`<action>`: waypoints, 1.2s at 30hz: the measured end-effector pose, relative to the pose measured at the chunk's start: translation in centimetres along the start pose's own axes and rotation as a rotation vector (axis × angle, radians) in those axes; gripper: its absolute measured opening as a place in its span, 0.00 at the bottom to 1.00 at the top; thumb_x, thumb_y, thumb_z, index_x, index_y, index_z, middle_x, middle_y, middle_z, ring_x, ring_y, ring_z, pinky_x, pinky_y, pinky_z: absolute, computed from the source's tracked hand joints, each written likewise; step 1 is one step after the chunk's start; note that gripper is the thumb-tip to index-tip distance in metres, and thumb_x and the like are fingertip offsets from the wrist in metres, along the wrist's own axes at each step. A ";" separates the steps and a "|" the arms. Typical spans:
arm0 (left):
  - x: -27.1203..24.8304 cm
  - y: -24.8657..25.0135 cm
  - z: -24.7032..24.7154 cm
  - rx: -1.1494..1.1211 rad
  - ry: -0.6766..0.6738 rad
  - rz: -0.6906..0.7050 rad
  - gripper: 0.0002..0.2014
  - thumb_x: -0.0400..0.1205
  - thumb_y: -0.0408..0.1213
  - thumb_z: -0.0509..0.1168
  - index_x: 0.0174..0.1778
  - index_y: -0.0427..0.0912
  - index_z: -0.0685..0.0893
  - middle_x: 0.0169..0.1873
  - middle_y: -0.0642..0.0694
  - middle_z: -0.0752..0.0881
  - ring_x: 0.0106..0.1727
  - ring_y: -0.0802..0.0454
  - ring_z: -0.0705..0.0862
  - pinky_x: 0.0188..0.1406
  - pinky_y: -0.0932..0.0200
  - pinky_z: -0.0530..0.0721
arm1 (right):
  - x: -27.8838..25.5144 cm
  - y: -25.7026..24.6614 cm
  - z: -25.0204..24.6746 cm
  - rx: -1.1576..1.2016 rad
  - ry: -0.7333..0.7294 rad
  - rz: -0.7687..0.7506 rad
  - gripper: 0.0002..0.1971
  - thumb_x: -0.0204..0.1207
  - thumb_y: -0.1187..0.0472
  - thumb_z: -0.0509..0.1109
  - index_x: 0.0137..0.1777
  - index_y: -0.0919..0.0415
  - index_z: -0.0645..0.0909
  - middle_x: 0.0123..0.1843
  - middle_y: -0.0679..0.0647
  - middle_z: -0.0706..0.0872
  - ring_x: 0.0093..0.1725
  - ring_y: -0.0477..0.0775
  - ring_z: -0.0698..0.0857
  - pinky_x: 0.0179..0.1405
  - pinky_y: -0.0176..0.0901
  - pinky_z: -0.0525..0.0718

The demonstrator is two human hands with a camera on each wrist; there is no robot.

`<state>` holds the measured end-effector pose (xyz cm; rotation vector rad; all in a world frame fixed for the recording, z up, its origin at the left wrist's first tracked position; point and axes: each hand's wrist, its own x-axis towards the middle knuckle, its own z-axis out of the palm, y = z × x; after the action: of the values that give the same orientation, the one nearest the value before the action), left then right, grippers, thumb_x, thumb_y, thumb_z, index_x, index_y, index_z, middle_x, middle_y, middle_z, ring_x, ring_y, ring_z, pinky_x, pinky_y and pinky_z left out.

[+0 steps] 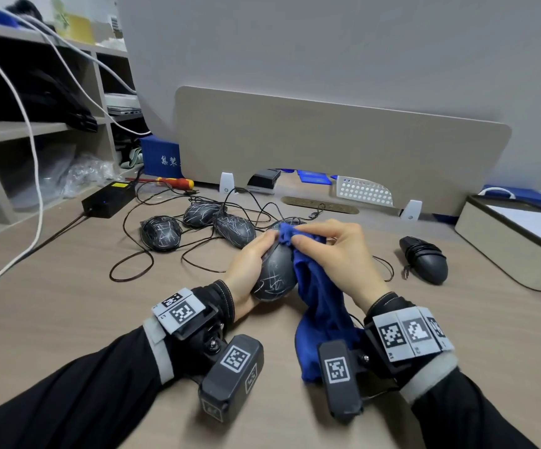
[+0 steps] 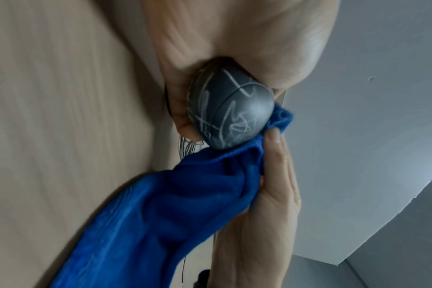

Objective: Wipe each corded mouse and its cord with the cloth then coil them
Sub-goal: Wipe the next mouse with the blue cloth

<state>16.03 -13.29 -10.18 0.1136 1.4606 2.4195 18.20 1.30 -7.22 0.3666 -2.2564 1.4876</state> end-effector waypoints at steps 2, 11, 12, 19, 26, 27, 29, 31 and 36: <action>0.0 -0.2 0.2 0.008 -0.006 0.017 0.14 0.89 0.46 0.57 0.63 0.46 0.84 0.44 0.42 0.89 0.33 0.48 0.88 0.23 0.61 0.82 | -0.1 0.2 -0.3 0.013 0.061 0.027 0.18 0.74 0.68 0.77 0.40 0.38 0.89 0.35 0.32 0.88 0.40 0.34 0.85 0.45 0.32 0.80; 0.2 0.1 -0.2 -0.123 0.034 -0.073 0.20 0.90 0.45 0.53 0.61 0.35 0.84 0.48 0.37 0.90 0.42 0.45 0.89 0.32 0.60 0.87 | -0.5 -0.2 0.8 0.056 -0.112 -0.013 0.15 0.74 0.67 0.79 0.44 0.41 0.91 0.40 0.46 0.88 0.42 0.42 0.86 0.46 0.35 0.83; 0.2 0.0 -0.2 -0.126 0.037 -0.074 0.21 0.90 0.48 0.54 0.66 0.36 0.83 0.54 0.35 0.89 0.45 0.44 0.89 0.33 0.59 0.88 | -0.5 -0.2 0.7 0.064 -0.081 -0.001 0.17 0.74 0.68 0.78 0.43 0.39 0.91 0.41 0.45 0.90 0.44 0.43 0.88 0.47 0.37 0.85; 0.1 -0.2 -0.3 -0.182 0.017 -0.089 0.24 0.89 0.50 0.56 0.74 0.38 0.79 0.66 0.33 0.85 0.57 0.39 0.88 0.43 0.54 0.91 | -0.9 -0.4 1.0 0.144 -0.054 0.049 0.15 0.75 0.69 0.78 0.43 0.44 0.92 0.46 0.54 0.92 0.49 0.54 0.91 0.53 0.48 0.90; -0.5 0.3 -0.7 -0.204 -0.026 -0.182 0.28 0.88 0.55 0.52 0.56 0.34 0.88 0.45 0.34 0.91 0.42 0.43 0.91 0.43 0.56 0.89 | -1.7 -0.7 1.0 0.117 -0.176 -0.017 0.11 0.68 0.63 0.80 0.44 0.43 0.93 0.41 0.54 0.87 0.42 0.48 0.86 0.46 0.44 0.84; -0.7 0.6 -0.8 -0.205 -0.058 -0.220 0.31 0.88 0.57 0.51 0.50 0.33 0.90 0.39 0.33 0.91 0.37 0.43 0.91 0.37 0.58 0.90 | -1.7 -0.7 1.0 0.071 -0.259 -0.045 0.12 0.67 0.63 0.80 0.44 0.43 0.93 0.37 0.47 0.84 0.39 0.43 0.83 0.44 0.36 0.79; -0.8 0.9 -1.0 -0.214 -0.092 -0.267 0.35 0.87 0.57 0.52 0.35 0.33 0.91 0.31 0.33 0.89 0.29 0.43 0.90 0.29 0.59 0.89 | -1.6 -0.8 0.9 0.028 -0.376 -0.054 0.13 0.69 0.68 0.81 0.44 0.46 0.93 0.33 0.38 0.81 0.36 0.38 0.80 0.41 0.29 0.74; -0.6 0.9 -0.8 -0.234 -0.080 -0.242 0.33 0.88 0.55 0.52 0.39 0.32 0.91 0.33 0.33 0.90 0.30 0.43 0.90 0.30 0.57 0.89 | -1.4 -0.9 0.8 0.068 -0.318 -0.013 0.14 0.71 0.73 0.80 0.45 0.51 0.92 0.35 0.36 0.85 0.38 0.37 0.83 0.43 0.29 0.77; -0.5 0.6 -0.6 -0.253 0.002 -0.222 0.29 0.89 0.55 0.52 0.54 0.33 0.89 0.49 0.31 0.91 0.44 0.41 0.91 0.49 0.50 0.89 | -1.2 -0.6 0.4 0.058 -0.138 -0.022 0.15 0.71 0.72 0.80 0.44 0.48 0.92 0.40 0.48 0.87 0.41 0.41 0.85 0.47 0.36 0.80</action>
<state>16.28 -14.22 -9.89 -0.1028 1.0908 2.3943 19.43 0.67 -7.42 0.5256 -2.3096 1.5630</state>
